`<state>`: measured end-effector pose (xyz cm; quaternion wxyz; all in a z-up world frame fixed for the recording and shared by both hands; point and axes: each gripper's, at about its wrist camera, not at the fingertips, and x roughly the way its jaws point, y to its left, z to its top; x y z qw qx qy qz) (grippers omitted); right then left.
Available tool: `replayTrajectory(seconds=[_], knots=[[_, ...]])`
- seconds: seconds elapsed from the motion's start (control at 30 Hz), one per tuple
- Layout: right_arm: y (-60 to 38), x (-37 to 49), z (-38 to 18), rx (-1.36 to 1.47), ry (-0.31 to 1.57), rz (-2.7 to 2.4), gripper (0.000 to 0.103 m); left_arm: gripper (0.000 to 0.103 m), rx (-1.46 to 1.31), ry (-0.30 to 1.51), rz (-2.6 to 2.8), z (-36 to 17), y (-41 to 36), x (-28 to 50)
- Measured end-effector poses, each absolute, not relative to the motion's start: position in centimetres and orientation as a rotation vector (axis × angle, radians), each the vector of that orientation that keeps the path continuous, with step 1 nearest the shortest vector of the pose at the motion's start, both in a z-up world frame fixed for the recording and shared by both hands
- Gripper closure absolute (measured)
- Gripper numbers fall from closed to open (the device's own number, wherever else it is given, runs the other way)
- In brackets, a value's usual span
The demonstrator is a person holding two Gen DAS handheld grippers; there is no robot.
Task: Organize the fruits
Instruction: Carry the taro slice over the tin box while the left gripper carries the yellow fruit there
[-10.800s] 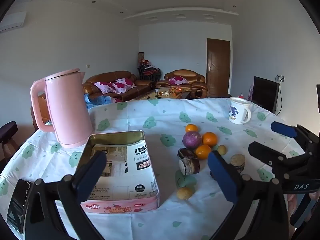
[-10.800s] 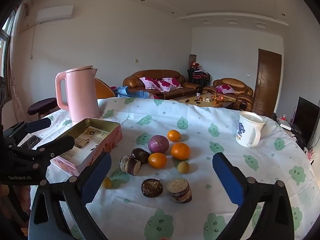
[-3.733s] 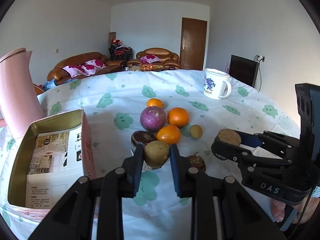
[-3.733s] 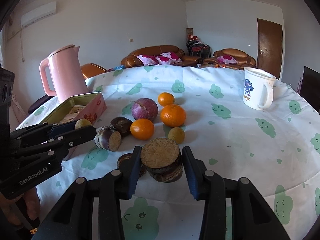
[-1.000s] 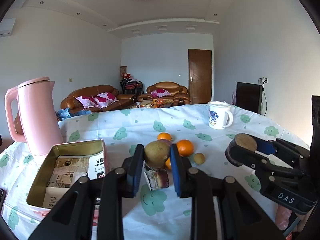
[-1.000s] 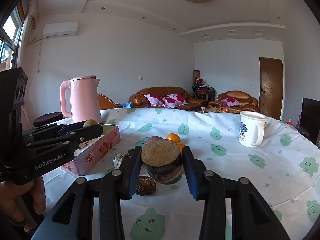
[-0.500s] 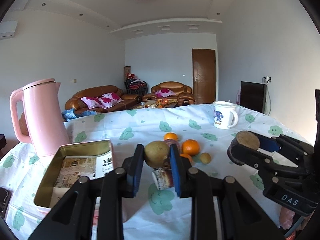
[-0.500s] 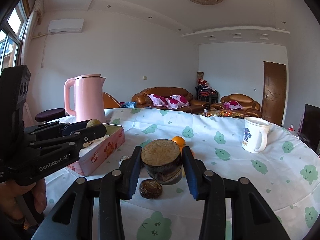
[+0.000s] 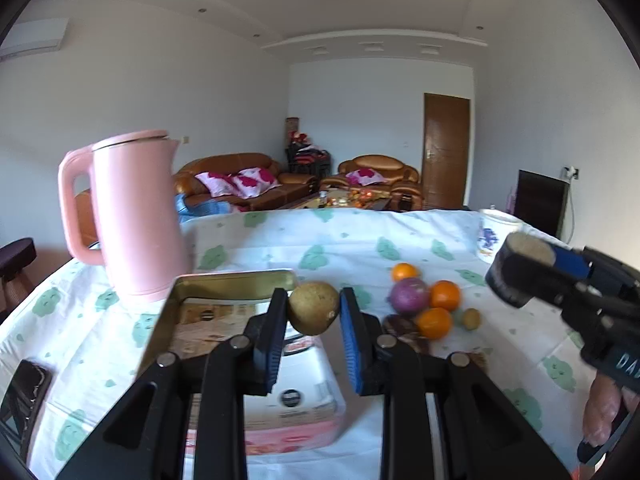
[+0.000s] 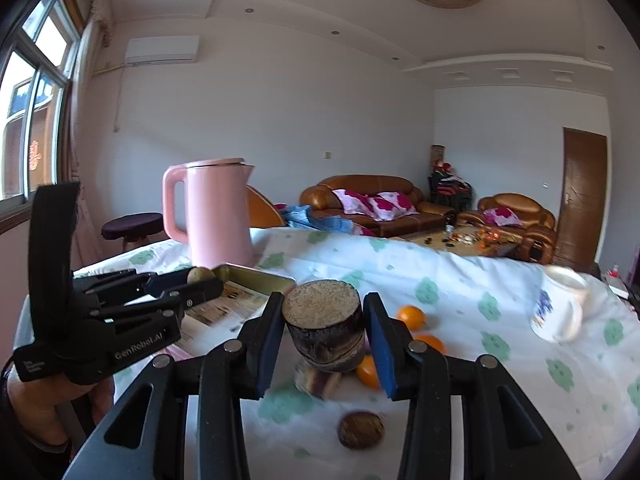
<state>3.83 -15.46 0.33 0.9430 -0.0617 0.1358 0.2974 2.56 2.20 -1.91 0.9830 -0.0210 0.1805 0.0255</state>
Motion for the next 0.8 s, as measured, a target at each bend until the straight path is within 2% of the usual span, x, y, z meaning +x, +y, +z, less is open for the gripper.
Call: replayTrajectory(seconds=[0.27, 0.8], knots=[[-11.0, 5.5, 1.4, -0.169, 0.284, 0.685, 0.061, 0.076, -0.068, 0.392, 0.112, -2.0, 5.9, 3.4], [-4.3, 9.6, -0.6, -0.196, 0.39, 0.788, 0.061, 0.076, -0.077, 0.508, 0.124, -3.4, 9.6, 6.3]])
